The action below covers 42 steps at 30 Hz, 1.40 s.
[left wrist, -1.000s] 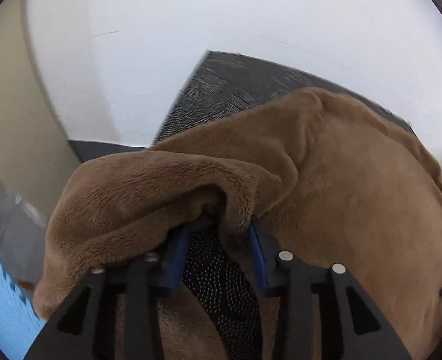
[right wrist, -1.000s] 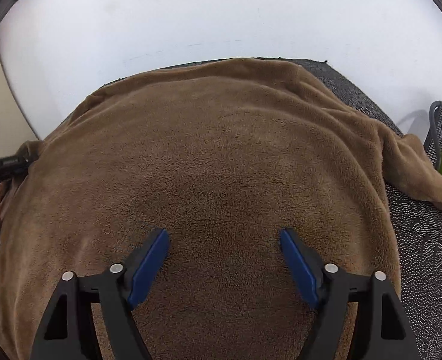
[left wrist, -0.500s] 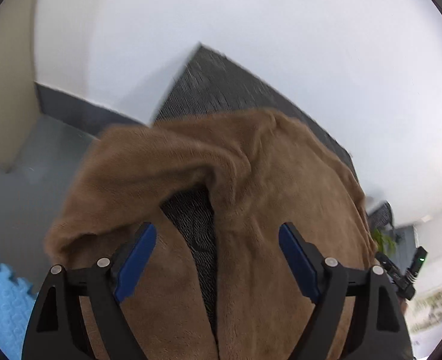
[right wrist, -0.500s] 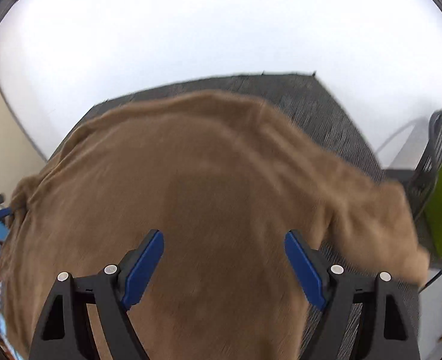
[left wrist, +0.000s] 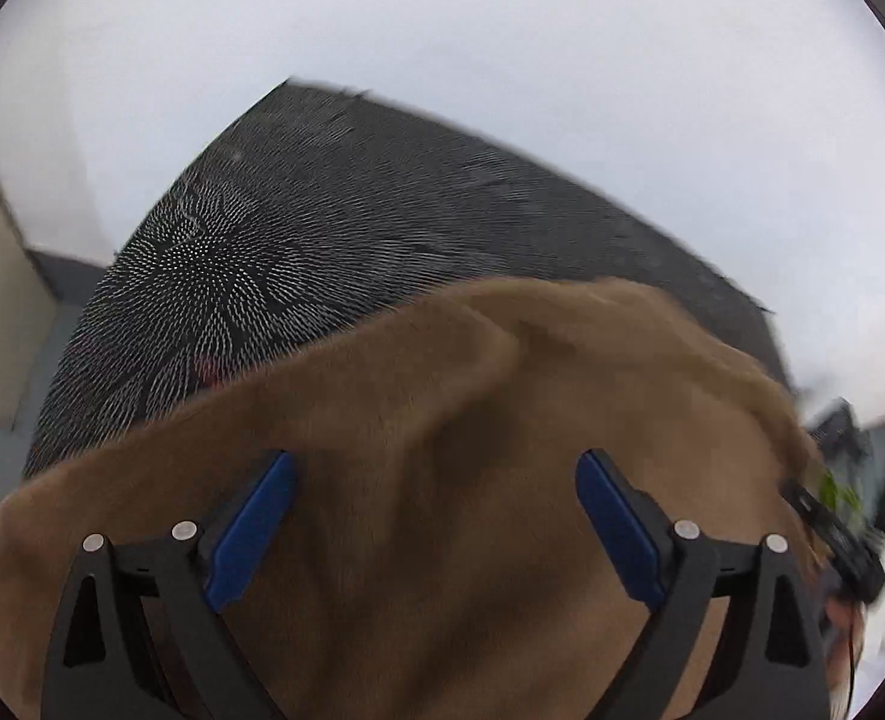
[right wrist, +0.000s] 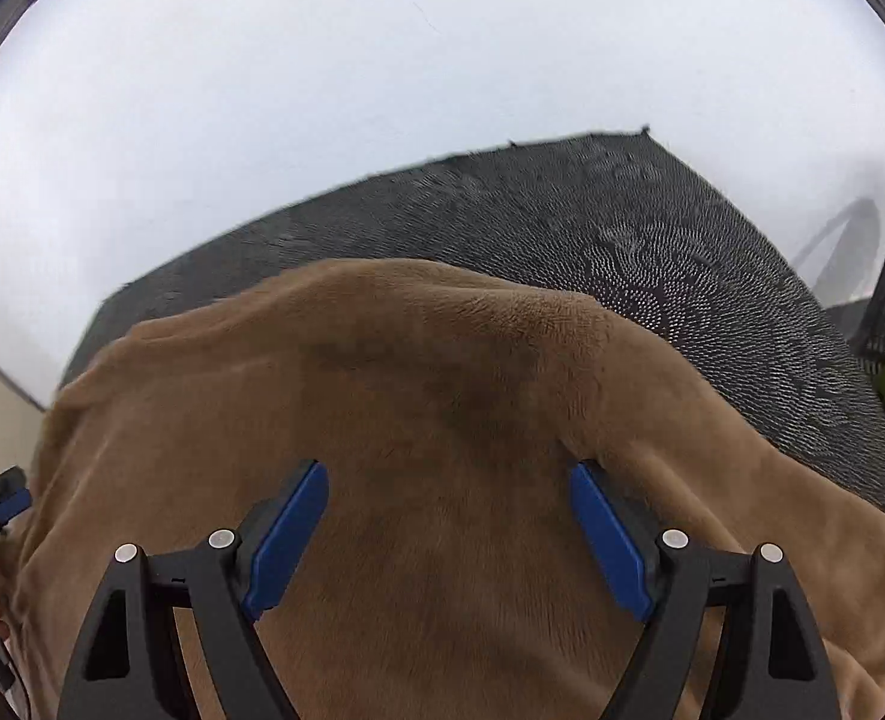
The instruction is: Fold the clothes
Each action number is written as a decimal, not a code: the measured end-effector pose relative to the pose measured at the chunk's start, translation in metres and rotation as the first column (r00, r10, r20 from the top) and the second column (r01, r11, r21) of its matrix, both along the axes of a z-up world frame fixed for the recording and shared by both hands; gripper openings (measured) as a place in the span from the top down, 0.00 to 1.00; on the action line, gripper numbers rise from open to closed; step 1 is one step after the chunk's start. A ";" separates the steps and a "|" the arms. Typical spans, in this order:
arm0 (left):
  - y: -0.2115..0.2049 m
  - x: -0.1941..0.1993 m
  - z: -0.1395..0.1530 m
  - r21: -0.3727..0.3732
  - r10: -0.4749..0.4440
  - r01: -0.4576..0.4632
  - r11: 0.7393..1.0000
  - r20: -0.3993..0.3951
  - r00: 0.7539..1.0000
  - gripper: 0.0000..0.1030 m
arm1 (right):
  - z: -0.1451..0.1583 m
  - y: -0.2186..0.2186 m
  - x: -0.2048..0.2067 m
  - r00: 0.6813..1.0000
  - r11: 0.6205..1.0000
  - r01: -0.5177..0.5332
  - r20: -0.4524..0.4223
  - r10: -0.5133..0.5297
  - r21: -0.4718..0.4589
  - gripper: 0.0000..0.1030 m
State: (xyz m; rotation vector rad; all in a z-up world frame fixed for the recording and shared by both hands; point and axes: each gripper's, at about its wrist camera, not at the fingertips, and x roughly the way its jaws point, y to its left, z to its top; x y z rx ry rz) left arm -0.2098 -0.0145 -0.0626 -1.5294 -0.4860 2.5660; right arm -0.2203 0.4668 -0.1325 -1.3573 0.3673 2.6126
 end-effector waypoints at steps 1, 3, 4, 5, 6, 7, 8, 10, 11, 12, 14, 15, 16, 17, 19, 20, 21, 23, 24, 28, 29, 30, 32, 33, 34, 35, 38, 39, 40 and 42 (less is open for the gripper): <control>0.002 -0.008 0.002 -0.060 0.019 -0.022 0.998 -0.040 0.999 0.04 | -0.003 0.001 -0.006 1.000 0.999 0.014 -0.002 -0.014 0.041 0.17; 0.004 -0.027 0.002 -0.193 0.059 -0.073 0.978 -0.079 0.995 0.04 | -0.004 0.000 -0.017 0.999 0.985 0.030 -0.027 -0.026 0.172 0.17; 0.001 -0.036 -0.004 -0.225 0.080 -0.092 0.970 -0.065 0.995 0.04 | -0.006 0.003 -0.024 0.999 0.979 0.034 -0.019 -0.031 0.203 0.17; -0.001 -0.043 -0.009 -0.236 0.083 -0.097 0.967 -0.070 0.994 0.01 | -0.009 0.008 -0.031 0.999 0.982 0.036 0.003 -0.038 0.185 0.17; -0.004 -0.050 -0.013 -0.248 0.086 -0.102 0.963 -0.075 0.993 0.00 | -0.010 0.012 -0.037 0.999 0.984 0.039 0.007 -0.041 0.175 0.13; -0.002 -0.056 -0.016 -0.278 0.078 -0.091 0.956 -0.058 0.995 0.00 | -0.011 0.015 -0.043 0.999 0.984 0.042 0.011 -0.044 0.174 0.13; 0.001 -0.059 -0.017 -0.294 0.063 -0.080 0.953 -0.065 0.996 0.00 | -0.011 0.016 -0.048 0.999 0.981 0.044 0.015 -0.048 0.190 0.13; 0.001 -0.063 -0.021 -0.305 0.052 -0.070 0.950 -0.067 0.996 0.00 | -0.012 0.018 -0.058 0.998 0.976 0.046 0.022 -0.052 0.211 0.12; -0.002 -0.065 -0.022 -0.304 0.055 -0.073 0.950 -0.067 0.996 0.00 | -0.012 0.018 -0.062 0.998 0.975 0.045 0.024 -0.051 0.218 0.11; -0.004 -0.067 -0.023 -0.303 0.058 -0.076 0.950 -0.067 0.996 0.00 | -0.012 0.019 -0.065 0.998 0.975 0.045 0.028 -0.053 0.219 0.08; -0.006 -0.067 -0.022 -0.297 0.061 -0.075 0.952 -0.058 0.996 0.00 | -0.012 0.022 -0.065 0.998 0.977 0.047 0.024 -0.053 0.208 0.07; -0.008 -0.066 -0.021 -0.288 0.064 -0.076 0.955 -0.053 0.997 0.00 | -0.009 0.022 -0.061 0.999 0.979 0.047 0.010 -0.050 0.199 0.07; -0.009 -0.065 -0.021 -0.279 0.066 -0.077 0.957 -0.047 0.997 0.00 | -0.005 0.022 -0.056 0.999 0.979 0.049 -0.009 -0.048 0.196 0.07; -0.013 -0.060 -0.016 -0.254 0.069 -0.080 0.964 -0.051 0.996 0.00 | 0.002 0.020 -0.048 0.998 0.976 0.059 -0.039 -0.052 0.209 0.07; -0.017 -0.044 -0.001 -0.189 0.063 -0.080 0.979 -0.092 0.994 0.00 | 0.020 0.012 -0.030 0.994 0.972 0.065 -0.098 -0.044 0.226 0.07; -0.014 -0.037 0.006 -0.169 0.051 -0.068 0.983 -0.105 0.993 0.00 | 0.029 0.008 -0.023 0.993 0.978 0.044 -0.115 -0.021 0.206 0.07; -0.010 -0.037 0.004 -0.180 0.036 -0.054 0.982 -0.104 0.994 0.00 | 0.034 0.002 -0.017 0.993 0.983 0.018 -0.120 0.004 0.185 0.06; -0.003 -0.037 0.000 -0.201 0.006 -0.027 0.979 -0.102 0.995 0.00 | 0.037 -0.014 -0.009 0.994 0.989 -0.052 -0.086 0.064 0.136 0.06; 0.001 -0.037 -0.003 -0.212 -0.009 -0.013 0.977 -0.101 0.995 0.00 | 0.036 -0.022 -0.007 0.993 0.990 -0.085 -0.069 0.093 0.114 0.06; 0.016 -0.038 -0.012 -0.253 -0.068 0.042 0.966 -0.095 0.993 0.00 | 0.017 -0.051 -0.012 0.988 0.980 -0.155 0.001 0.157 0.121 0.06; 0.020 -0.038 -0.014 -0.264 -0.083 0.056 0.963 -0.093 0.992 0.00 | 0.010 -0.054 -0.015 0.987 0.977 -0.162 0.018 0.161 0.138 0.06; 0.024 -0.038 -0.016 -0.274 -0.098 0.069 0.959 -0.091 0.991 0.00 | 0.001 -0.056 -0.019 0.986 0.975 -0.165 0.040 0.161 0.150 0.06; 0.031 -0.038 -0.021 -0.294 -0.127 0.097 0.951 -0.086 0.988 0.00 | -0.014 -0.055 -0.026 0.985 0.972 -0.171 0.064 0.162 0.163 0.01; 0.035 -0.038 -0.023 -0.304 -0.142 0.110 0.946 -0.083 0.986 0.00 | -0.014 -0.055 -0.027 0.985 0.970 -0.174 0.046 0.168 0.168 0.00; 0.039 -0.038 -0.025 -0.314 -0.156 0.124 0.941 -0.081 0.984 0.00 | -0.013 -0.053 -0.029 0.985 0.972 -0.172 0.047 0.166 0.161 0.00; 0.042 -0.038 -0.027 -0.324 -0.171 0.137 0.936 -0.078 0.982 0.00 | -0.013 -0.051 -0.033 0.986 0.972 -0.168 0.048 0.163 0.164 0.00; 0.047 -0.029 -0.024 -0.322 -0.198 0.167 0.932 -0.068 0.978 0.00 | -0.015 -0.047 -0.042 0.987 0.972 -0.163 0.048 0.157 0.167 0.00; 0.047 -0.025 -0.022 -0.316 -0.205 0.175 0.933 -0.065 0.977 0.00 | -0.015 -0.047 -0.044 0.986 0.972 -0.163 0.049 0.157 0.169 0.00; 0.047 -0.021 -0.019 -0.310 -0.212 0.183 0.933 -0.062 0.975 0.00 | -0.015 -0.047 -0.045 0.986 0.972 -0.163 0.048 0.158 0.169 0.00; 0.048 -0.012 -0.014 -0.298 -0.225 0.199 0.934 -0.056 0.973 0.00 | -0.014 -0.046 -0.042 0.986 0.972 -0.166 0.043 0.161 0.165 0.00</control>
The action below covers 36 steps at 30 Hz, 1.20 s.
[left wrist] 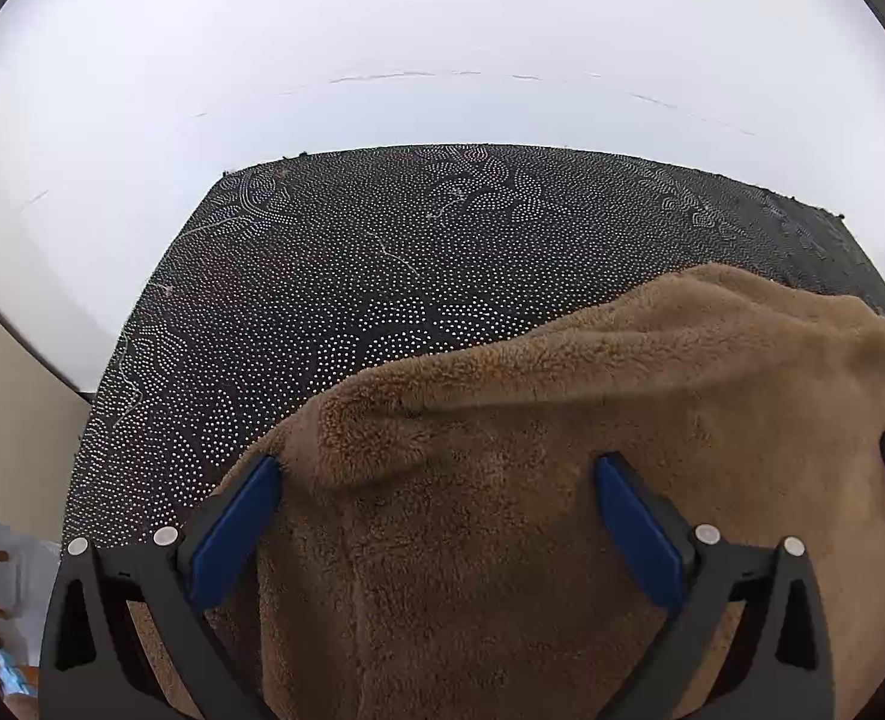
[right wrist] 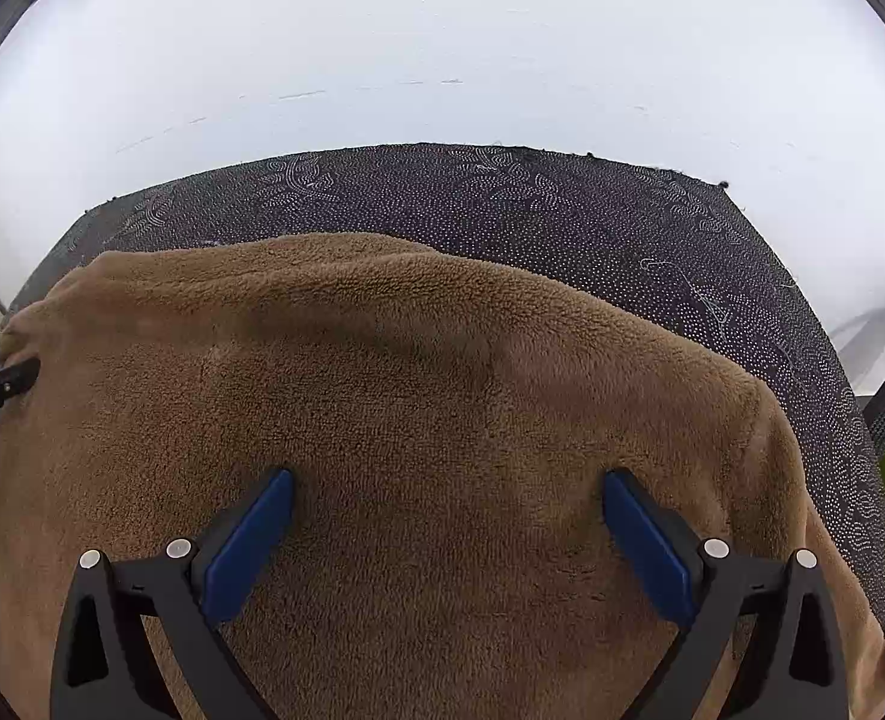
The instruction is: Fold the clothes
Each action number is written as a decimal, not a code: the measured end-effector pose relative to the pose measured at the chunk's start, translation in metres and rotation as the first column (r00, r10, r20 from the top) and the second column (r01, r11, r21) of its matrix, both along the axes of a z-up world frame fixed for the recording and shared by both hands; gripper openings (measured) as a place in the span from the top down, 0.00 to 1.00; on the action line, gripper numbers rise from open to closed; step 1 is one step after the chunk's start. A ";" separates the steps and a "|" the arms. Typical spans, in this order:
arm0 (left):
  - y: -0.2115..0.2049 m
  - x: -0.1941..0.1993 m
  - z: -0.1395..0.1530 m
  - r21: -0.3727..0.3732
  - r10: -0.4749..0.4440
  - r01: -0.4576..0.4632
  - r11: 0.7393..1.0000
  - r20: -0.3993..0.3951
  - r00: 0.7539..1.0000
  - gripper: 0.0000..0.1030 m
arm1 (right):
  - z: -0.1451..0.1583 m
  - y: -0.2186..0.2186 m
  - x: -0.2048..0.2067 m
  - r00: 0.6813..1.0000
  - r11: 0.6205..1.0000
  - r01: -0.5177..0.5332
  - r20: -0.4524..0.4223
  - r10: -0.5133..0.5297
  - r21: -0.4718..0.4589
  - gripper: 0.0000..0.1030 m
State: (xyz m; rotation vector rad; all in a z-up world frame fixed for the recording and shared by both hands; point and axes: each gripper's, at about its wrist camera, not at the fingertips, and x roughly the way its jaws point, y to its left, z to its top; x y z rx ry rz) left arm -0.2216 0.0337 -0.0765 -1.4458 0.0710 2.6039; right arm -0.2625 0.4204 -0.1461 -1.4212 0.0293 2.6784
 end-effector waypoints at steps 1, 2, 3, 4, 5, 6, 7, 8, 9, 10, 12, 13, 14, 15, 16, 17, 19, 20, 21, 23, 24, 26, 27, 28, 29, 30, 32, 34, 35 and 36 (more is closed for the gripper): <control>0.000 0.004 0.003 0.006 -0.007 0.007 1.000 0.004 1.000 0.00 | 0.001 0.000 0.002 1.000 1.000 -0.001 -0.001 0.001 -0.001 0.00; 0.001 0.009 0.005 0.011 -0.015 0.014 1.000 0.009 1.000 0.00 | 0.004 0.000 0.009 1.000 1.000 0.001 -0.002 -0.001 0.001 0.00; 0.001 0.013 0.008 0.017 -0.022 0.022 1.000 0.013 1.000 0.00 | 0.010 -0.001 0.018 1.000 1.000 0.005 -0.006 -0.005 0.001 0.00; 0.001 0.017 0.010 0.023 -0.029 0.029 0.999 0.017 0.999 0.00 | 0.017 -0.004 0.030 1.000 1.000 -0.009 -0.011 0.008 -0.008 0.00; 0.002 0.022 0.013 0.028 -0.037 0.036 0.999 0.022 0.999 0.00 | 0.024 -0.011 0.047 0.998 0.998 -0.052 -0.019 0.052 -0.029 0.00; 0.002 0.026 0.016 0.034 -0.044 0.043 0.998 0.026 0.999 0.00 | 0.032 -0.018 0.063 0.995 0.994 -0.096 -0.028 0.095 -0.050 0.00; 0.003 0.031 0.018 0.040 -0.052 0.051 0.998 0.030 0.998 0.00 | 0.038 -0.026 0.080 0.990 0.989 -0.137 -0.031 0.136 -0.061 0.00; 0.008 0.048 0.019 0.036 -0.093 0.092 0.995 0.037 0.995 0.00 | 0.041 -0.035 0.099 0.984 0.983 -0.177 -0.023 0.176 -0.056 0.00; 0.014 0.066 0.019 0.032 -0.134 0.132 0.991 0.044 0.990 0.00 | 0.042 -0.044 0.119 0.976 0.974 -0.218 -0.012 0.217 -0.059 0.00; 0.019 0.084 0.020 0.028 -0.174 0.173 0.985 0.052 0.983 0.00 | 0.041 -0.050 0.137 0.968 0.966 -0.248 0.001 0.249 -0.066 0.00; 0.028 0.120 0.019 0.026 -0.240 0.239 0.971 0.069 0.968 0.00 | 0.035 -0.062 0.172 0.956 0.954 -0.290 0.032 0.293 -0.073 0.00; 0.031 0.140 0.017 0.028 -0.266 0.264 0.964 0.079 0.961 0.00 | 0.032 -0.067 0.190 0.948 0.948 -0.310 0.047 0.314 -0.077 0.00; 0.035 0.159 0.016 0.029 -0.291 0.289 0.957 0.089 0.953 0.00 | 0.029 -0.072 0.207 0.942 0.942 -0.326 0.061 0.331 -0.080 0.00; 0.039 0.179 0.013 0.022 -0.304 0.304 0.953 0.105 0.947 0.00 | 0.026 -0.075 0.223 0.938 0.939 -0.334 0.071 0.340 -0.081 0.00; 0.042 0.195 0.010 0.008 -0.312 0.313 0.950 0.114 0.943 0.00 | 0.022 -0.076 0.238 0.934 0.936 -0.343 0.083 0.349 -0.075 0.00; 0.043 0.207 0.008 -0.015 -0.315 0.319 0.948 0.111 0.943 0.00 | 0.016 -0.077 0.251 0.929 0.934 -0.353 0.098 0.358 -0.056 0.00; 0.045 0.231 0.006 -0.063 -0.322 0.328 0.943 0.094 0.942 0.00 | 0.008 -0.078 0.277 0.920 0.927 -0.374 0.120 0.374 -0.022 0.00; 0.043 0.236 0.005 -0.069 -0.316 0.321 0.945 0.072 0.946 0.00 | 0.008 -0.078 0.287 0.917 0.923 -0.384 0.112 0.383 -0.011 0.00; 0.040 0.241 0.005 -0.074 -0.311 0.314 0.947 0.051 0.949 0.00 | 0.008 -0.077 0.296 0.915 0.921 -0.389 0.109 0.388 -0.012 0.00; 0.032 0.245 0.002 -0.039 -0.299 0.300 0.953 0.028 0.954 0.00 | 0.007 -0.072 0.307 0.913 0.917 -0.398 0.092 0.398 -0.022 0.00; 0.028 0.246 0.001 -0.024 -0.296 0.296 0.955 0.001 0.955 0.00 | 0.007 -0.070 0.313 0.911 0.914 -0.406 0.077 0.406 -0.018 0.00; 0.027 0.248 0.000 -0.028 -0.291 0.290 0.957 -0.031 0.956 0.00 | 0.006 -0.068 0.320 0.910 0.911 -0.413 0.046 0.413 -0.017 0.00; 0.029 0.248 0.001 -0.036 -0.289 0.288 0.957 -0.033 0.957 0.00 | 0.006 -0.067 0.323 0.910 0.910 -0.414 0.030 0.415 -0.018 0.00; 0.029 0.248 0.002 -0.039 -0.287 0.286 0.957 -0.030 0.957 0.00 | 0.006 -0.067 0.325 0.910 0.910 -0.415 0.020 0.415 -0.017 0.00; 0.030 0.247 0.002 -0.042 -0.285 0.284 0.958 -0.026 0.958 0.00 | 0.006 -0.068 0.325 0.910 0.910 -0.414 0.023 0.414 -0.012 0.00; 0.034 0.253 0.003 -0.043 -0.296 0.295 0.954 -0.021 0.955 0.00 | 0.007 -0.069 0.324 0.911 0.911 -0.413 0.026 0.413 -0.008 0.00; 0.042 0.264 0.005 -0.044 -0.318 0.317 0.947 -0.009 0.948 0.00 | 0.012 -0.069 0.325 0.915 0.915 -0.403 0.027 0.402 0.007 0.00; 0.050 0.275 0.008 -0.045 -0.339 0.339 0.940 0.003 0.941 0.00 | 0.025 -0.074 0.339 0.903 0.903 -0.430 -0.012 0.430 0.004 0.00; 0.054 0.281 0.009 -0.046 -0.349 0.349 0.936 0.008 0.937 0.00 | 0.032 -0.077 0.348 0.889 0.890 -0.457 -0.034 0.456 -0.006 0.00; 0.058 0.286 0.010 -0.046 -0.360 0.360 0.932 0.014 0.933 0.00 | 0.033 -0.082 0.355 0.874 0.875 -0.485 -0.038 0.484 -0.012 0.00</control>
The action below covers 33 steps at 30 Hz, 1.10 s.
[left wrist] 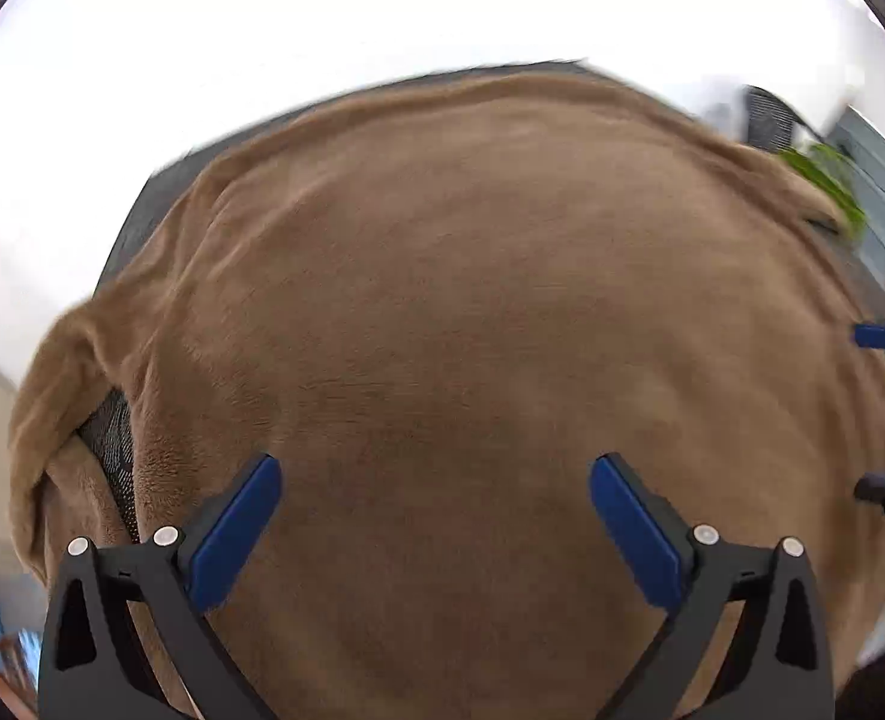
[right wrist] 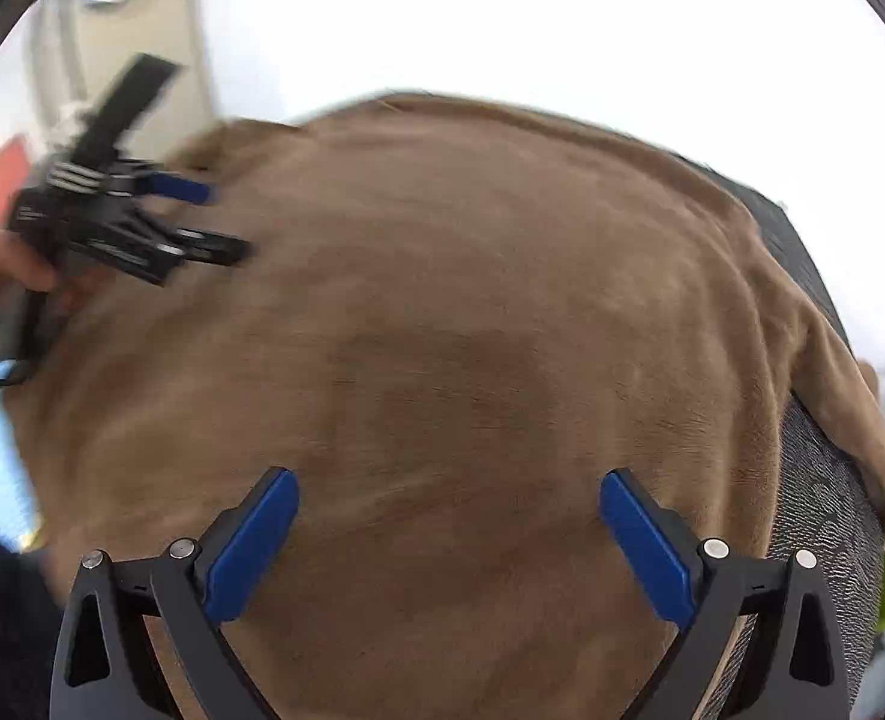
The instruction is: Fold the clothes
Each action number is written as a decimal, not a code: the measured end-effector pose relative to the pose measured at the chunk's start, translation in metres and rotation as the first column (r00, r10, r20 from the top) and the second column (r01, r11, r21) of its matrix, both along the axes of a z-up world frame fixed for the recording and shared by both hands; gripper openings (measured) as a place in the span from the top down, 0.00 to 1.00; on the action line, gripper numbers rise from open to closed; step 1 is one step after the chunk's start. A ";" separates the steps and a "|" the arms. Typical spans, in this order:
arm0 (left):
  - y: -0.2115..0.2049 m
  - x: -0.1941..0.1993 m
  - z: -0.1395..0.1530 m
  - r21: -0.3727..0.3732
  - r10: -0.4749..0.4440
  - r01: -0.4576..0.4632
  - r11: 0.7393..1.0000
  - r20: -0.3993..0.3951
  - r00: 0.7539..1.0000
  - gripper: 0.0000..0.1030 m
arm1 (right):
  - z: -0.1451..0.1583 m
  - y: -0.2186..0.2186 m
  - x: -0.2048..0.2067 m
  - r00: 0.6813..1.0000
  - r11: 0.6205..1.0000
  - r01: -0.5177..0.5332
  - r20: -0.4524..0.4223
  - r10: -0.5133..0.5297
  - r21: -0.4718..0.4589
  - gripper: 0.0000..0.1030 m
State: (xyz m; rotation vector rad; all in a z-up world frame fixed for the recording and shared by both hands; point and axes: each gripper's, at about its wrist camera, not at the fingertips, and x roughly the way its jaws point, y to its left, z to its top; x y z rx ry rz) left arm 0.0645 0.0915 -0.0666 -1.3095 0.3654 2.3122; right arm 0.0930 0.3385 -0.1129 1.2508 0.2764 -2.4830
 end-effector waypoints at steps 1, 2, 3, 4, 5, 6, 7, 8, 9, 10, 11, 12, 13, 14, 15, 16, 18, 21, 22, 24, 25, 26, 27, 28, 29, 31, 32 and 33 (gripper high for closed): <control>0.004 0.006 0.001 -0.002 -0.011 0.011 1.000 0.005 1.000 0.00 | -0.005 -0.005 0.005 1.000 1.000 -0.013 0.012 0.013 0.020 0.00; 0.008 0.011 0.002 -0.005 -0.022 0.022 1.000 0.011 1.000 0.00 | -0.010 -0.009 0.010 0.999 0.999 -0.027 0.024 0.026 0.039 0.00; 0.012 0.017 0.003 -0.007 -0.034 0.034 0.999 0.016 0.999 0.00 | -0.015 -0.014 0.015 0.999 0.997 -0.040 0.037 0.038 0.059 0.00; 0.016 0.022 0.004 -0.009 -0.045 0.045 0.999 0.021 0.999 0.00 | -0.021 -0.019 0.020 0.997 0.995 -0.054 0.050 0.051 0.078 0.00; 0.020 0.028 0.005 -0.011 -0.056 0.056 0.998 0.027 0.998 0.00 | -0.024 -0.019 0.023 0.997 0.996 -0.054 0.055 0.050 0.076 0.00; 0.024 0.033 0.007 -0.013 -0.067 0.067 0.998 0.032 0.997 0.00 | -0.025 -0.013 0.024 0.999 0.999 -0.027 0.048 0.025 0.035 0.00; 0.028 0.039 0.008 -0.015 -0.077 0.078 0.997 0.038 0.996 0.00 | -0.025 -0.008 0.025 0.999 1.000 -0.008 0.041 0.008 0.006 0.00; 0.026 0.038 0.007 0.001 -0.064 0.064 0.998 0.039 0.997 0.00 | -0.025 -0.006 0.026 0.999 1.000 -0.002 0.036 0.002 -0.003 0.00; 0.025 0.037 0.006 0.017 -0.050 0.049 0.999 0.042 0.998 0.00 | -0.026 -0.004 0.027 1.000 1.000 0.001 0.027 -0.001 -0.007 0.00; 0.025 0.034 0.007 0.018 -0.037 0.036 0.999 0.053 0.998 0.00 | -0.026 -0.004 0.029 1.000 1.000 -0.001 0.014 0.001 -0.004 0.00; 0.025 0.031 0.008 0.019 -0.024 0.022 1.000 0.064 0.998 0.00 | -0.027 -0.005 0.030 1.000 1.000 -0.001 0.007 0.001 -0.005 0.00; 0.025 0.029 0.009 0.018 -0.007 0.006 1.000 0.068 0.998 0.00 | -0.027 -0.004 0.031 1.000 1.000 -0.002 0.004 0.002 -0.008 0.00; 0.026 0.027 0.010 0.018 0.009 -0.010 1.000 0.073 0.997 0.00 | -0.026 -0.003 0.031 1.000 1.000 -0.007 0.006 0.007 -0.010 0.00; 0.027 0.024 0.011 0.016 0.019 -0.020 1.000 0.079 0.997 0.00 | -0.025 0.001 0.031 1.000 1.000 -0.016 0.012 0.016 -0.017 0.00; 0.029 0.022 0.013 0.014 0.030 -0.031 0.999 0.084 0.996 0.00 | -0.023 0.005 0.030 0.999 0.999 -0.025 0.023 0.026 -0.036 0.00; 0.031 0.020 0.014 0.012 0.040 -0.041 0.999 0.089 0.995 0.00 | -0.021 0.010 0.027 0.999 0.997 -0.028 0.034 0.030 -0.073 0.00; 0.037 0.016 0.019 0.025 0.044 -0.047 0.999 0.096 0.994 0.00 | -0.006 0.035 0.021 0.999 0.982 0.029 0.025 -0.025 -0.184 0.00; 0.045 0.011 0.019 0.028 0.048 -0.051 0.998 0.099 0.994 0.00 | 0.026 0.114 0.017 0.967 0.896 0.221 -0.036 -0.254 -0.386 0.00; 0.048 0.010 0.018 0.027 0.050 -0.053 0.998 0.099 0.994 0.00 | 0.037 0.155 0.021 0.930 0.817 0.308 -0.026 -0.366 -0.488 0.00; 0.053 0.007 0.017 0.024 0.052 -0.055 0.998 0.098 0.994 0.00 | 0.040 0.243 0.035 0.810 0.553 0.470 0.086 -0.580 -0.688 0.00; 0.055 0.006 0.016 0.022 0.053 -0.056 0.998 0.098 0.994 0.00 | 0.035 0.281 0.044 0.740 0.409 0.527 0.166 -0.652 -0.745 0.00; 0.058 0.004 0.015 0.021 0.055 -0.057 0.998 0.098 0.994 0.00 | 0.025 0.312 0.053 0.673 0.284 0.577 0.249 -0.697 -0.765 0.00; 0.060 0.003 0.014 0.019 0.056 -0.058 0.998 0.098 0.994 0.00 | 0.015 0.344 0.061 0.600 0.154 0.617 0.334 -0.727 -0.772 0.00; 0.063 0.002 0.013 0.018 0.057 -0.059 0.998 0.098 0.994 0.00 | 0.006 0.371 0.068 0.538 0.053 0.643 0.402 -0.741 -0.764 0.00; 0.065 0.000 0.013 0.016 0.058 -0.060 0.998 0.097 0.994 0.00 | -0.004 0.388 0.071 0.502 0.010 0.665 0.437 -0.746 -0.747 0.00; 0.070 -0.003 0.011 0.013 0.061 -0.062 0.998 0.097 0.993 0.00 | -0.023 0.411 0.075 0.444 -0.077 0.697 0.513 -0.735 -0.713 0.00; 0.073 -0.004 0.010 0.012 0.062 -0.063 0.998 0.097 0.993 0.00 | -0.033 0.418 0.075 0.429 -0.112 0.705 0.547 -0.719 -0.700 0.00; 0.075 -0.006 0.009 0.011 0.063 -0.064 0.998 0.097 0.993 0.00 | -0.041 0.423 0.073 0.420 -0.129 0.719 0.575 -0.702 -0.683 0.00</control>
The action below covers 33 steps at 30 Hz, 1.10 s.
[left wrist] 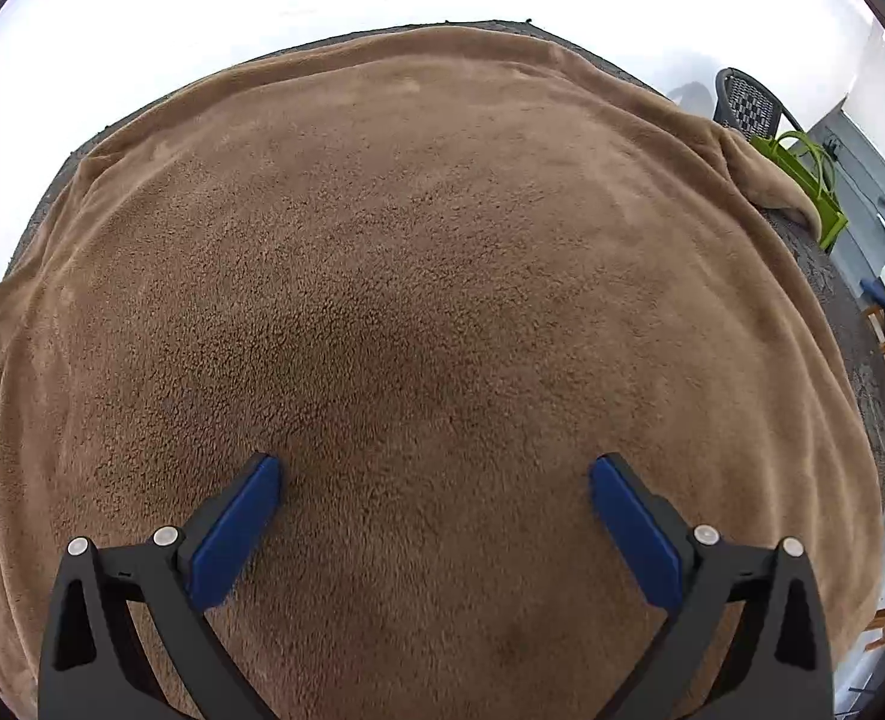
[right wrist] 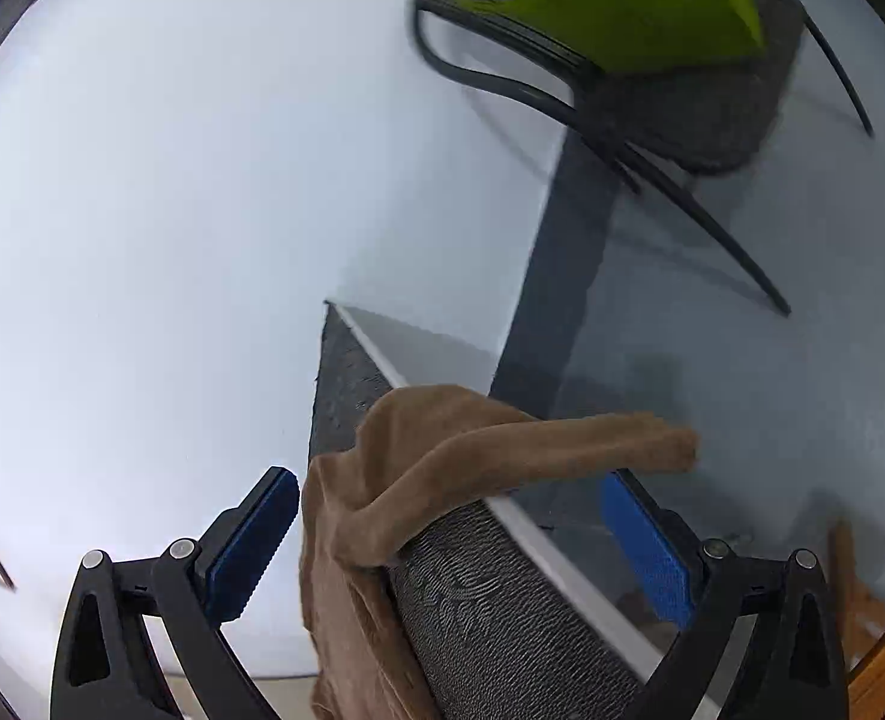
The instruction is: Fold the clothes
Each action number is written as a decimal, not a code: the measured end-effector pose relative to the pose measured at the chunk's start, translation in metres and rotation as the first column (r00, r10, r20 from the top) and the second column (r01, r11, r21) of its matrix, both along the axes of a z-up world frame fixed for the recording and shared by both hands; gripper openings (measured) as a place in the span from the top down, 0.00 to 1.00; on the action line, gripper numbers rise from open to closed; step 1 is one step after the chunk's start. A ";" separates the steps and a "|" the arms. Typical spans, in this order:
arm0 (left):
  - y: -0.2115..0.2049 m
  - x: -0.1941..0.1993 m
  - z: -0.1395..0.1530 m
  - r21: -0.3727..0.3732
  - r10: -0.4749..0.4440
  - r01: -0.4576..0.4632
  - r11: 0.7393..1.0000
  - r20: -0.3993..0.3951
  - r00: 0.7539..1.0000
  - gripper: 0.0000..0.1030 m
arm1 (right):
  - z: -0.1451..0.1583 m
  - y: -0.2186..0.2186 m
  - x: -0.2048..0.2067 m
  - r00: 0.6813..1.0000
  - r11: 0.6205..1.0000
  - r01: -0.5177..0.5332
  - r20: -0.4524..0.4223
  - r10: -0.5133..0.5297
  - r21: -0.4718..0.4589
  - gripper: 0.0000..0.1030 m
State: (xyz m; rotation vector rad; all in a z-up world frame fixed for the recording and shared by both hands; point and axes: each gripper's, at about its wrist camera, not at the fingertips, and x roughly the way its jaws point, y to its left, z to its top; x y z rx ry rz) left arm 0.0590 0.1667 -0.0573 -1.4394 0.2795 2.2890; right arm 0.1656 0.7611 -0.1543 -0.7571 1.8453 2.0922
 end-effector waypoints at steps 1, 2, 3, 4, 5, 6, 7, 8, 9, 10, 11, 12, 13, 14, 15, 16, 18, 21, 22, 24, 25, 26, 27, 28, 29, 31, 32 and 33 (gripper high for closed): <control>0.002 -0.001 -0.001 -0.001 0.001 -0.001 1.000 0.000 1.000 0.00 | -0.008 0.004 -0.004 1.000 1.000 -0.006 0.018 0.006 -0.027 0.00; 0.003 -0.003 -0.001 -0.003 0.004 -0.004 1.000 0.000 1.000 0.00 | -0.016 0.006 -0.009 0.999 0.998 -0.016 0.034 0.018 -0.054 0.00; 0.004 -0.004 -0.001 -0.004 0.007 -0.007 1.000 -0.001 1.000 0.00 | -0.025 0.008 -0.016 0.999 0.996 -0.025 0.045 0.029 -0.084 0.00; 0.005 -0.005 -0.001 -0.005 0.010 -0.010 1.000 -0.001 1.000 0.00 | -0.032 0.007 -0.023 0.998 0.992 -0.030 0.047 0.036 -0.120 0.00; 0.006 -0.005 -0.001 -0.007 0.011 -0.012 1.000 -0.004 1.000 0.00 | -0.039 0.007 -0.030 0.998 0.988 -0.034 0.049 0.042 -0.153 0.00; 0.006 -0.005 -0.001 -0.009 0.013 -0.013 1.000 -0.008 1.000 0.00 | -0.043 0.007 -0.036 0.998 0.984 -0.036 0.053 0.046 -0.172 0.00; 0.007 -0.005 -0.001 -0.011 0.012 -0.013 1.000 -0.011 1.000 0.00 | -0.046 0.007 -0.040 0.997 0.983 -0.040 0.058 0.051 -0.179 0.00; 0.007 -0.005 -0.001 -0.012 0.012 -0.012 1.000 -0.014 1.000 0.00 | -0.049 0.007 -0.045 0.996 0.982 -0.044 0.062 0.056 -0.186 0.00; 0.007 -0.005 0.000 -0.012 0.010 -0.011 1.000 -0.016 1.000 0.00 | -0.052 0.007 -0.049 0.996 0.979 -0.047 0.063 0.061 -0.196 0.00; 0.007 -0.004 0.000 -0.011 0.010 -0.010 1.000 -0.018 1.000 0.00 | -0.055 0.007 -0.053 0.996 0.976 -0.049 0.058 0.063 -0.214 0.00; 0.006 -0.004 0.000 -0.010 0.009 -0.010 1.000 -0.020 1.000 0.00 | -0.058 0.007 -0.056 0.997 0.971 -0.051 0.051 0.064 -0.235 0.00; 0.006 -0.004 0.000 -0.008 0.009 -0.009 1.000 -0.022 1.000 0.00 | -0.063 0.006 -0.058 0.997 0.963 -0.051 0.042 0.064 -0.264 0.00; 0.007 -0.003 0.000 -0.008 0.008 -0.008 1.000 -0.026 1.000 0.00 | -0.067 0.006 -0.060 0.997 0.956 -0.049 0.036 0.062 -0.289 0.00; 0.007 -0.002 -0.001 -0.008 0.007 -0.008 1.000 -0.030 1.000 0.00 | -0.069 0.005 -0.061 0.998 0.949 -0.045 0.033 0.058 -0.311 0.00; 0.008 -0.001 -0.002 -0.008 0.007 -0.007 1.000 -0.034 0.999 0.00 | -0.071 0.005 -0.061 0.998 0.943 -0.042 0.029 0.054 -0.331 0.00; 0.008 0.000 -0.002 -0.006 0.007 -0.007 1.000 -0.036 0.999 0.00 | -0.073 0.006 -0.060 0.998 0.936 -0.038 0.024 0.050 -0.350 0.00; 0.008 0.001 -0.001 -0.003 0.007 -0.007 1.000 -0.042 0.999 0.00 | -0.080 0.007 -0.063 0.999 0.915 -0.025 0.022 0.037 -0.402 0.00; 0.008 0.003 -0.001 0.001 0.003 -0.003 1.000 -0.048 0.999 0.00 | -0.089 0.005 -0.071 0.999 0.886 -0.027 0.024 0.043 -0.462 0.00; 0.007 0.004 0.000 0.002 0.002 -0.002 1.000 -0.050 0.999 0.00 | -0.091 0.004 -0.075 0.999 0.880 -0.034 0.020 0.049 -0.473 0.00; 0.007 0.006 0.000 0.004 0.002 -0.002 1.000 -0.054 0.999 0.00 | -0.093 0.005 -0.076 0.998 0.875 -0.041 0.014 0.054 -0.482 0.00; 0.008 0.007 0.000 0.004 0.001 -0.001 1.000 -0.056 0.998 0.00 | -0.094 0.006 -0.078 0.999 0.874 -0.035 0.012 0.047 -0.485 0.00; 0.008 0.009 0.001 0.005 0.001 -0.001 1.000 -0.058 0.998 0.00 | -0.096 0.008 -0.079 0.999 0.874 -0.020 0.013 0.030 -0.485 0.00; 0.008 0.009 0.001 0.006 0.000 0.000 1.000 -0.059 0.998 0.00 | -0.097 0.011 -0.079 1.000 0.877 0.006 0.018 0.003 -0.480 0.00; 0.008 0.010 0.001 0.007 -0.001 0.002 1.000 -0.061 0.998 0.00 | -0.098 0.013 -0.078 0.999 0.881 0.032 0.023 -0.024 -0.473 0.00; 0.008 0.011 0.002 0.007 -0.002 0.003 1.000 -0.062 0.998 0.00 | -0.098 0.016 -0.077 0.998 0.890 0.057 0.024 -0.052 -0.453 0.00; 0.008 0.012 0.002 0.009 -0.003 0.004 1.000 -0.067 0.998 0.00 | -0.094 0.020 -0.076 0.995 0.915 0.097 0.020 -0.097 -0.392 0.00; 0.008 0.013 0.002 0.010 -0.003 0.004 1.000 -0.069 0.998 0.00 | -0.090 0.022 -0.075 0.994 0.927 0.111 0.017 -0.112 -0.359 0.00; 0.008 0.014 0.003 0.011 -0.004 0.004 1.000 -0.070 0.998 0.00 | -0.087 0.023 -0.074 0.992 0.936 0.126 0.014 -0.129 -0.329 0.01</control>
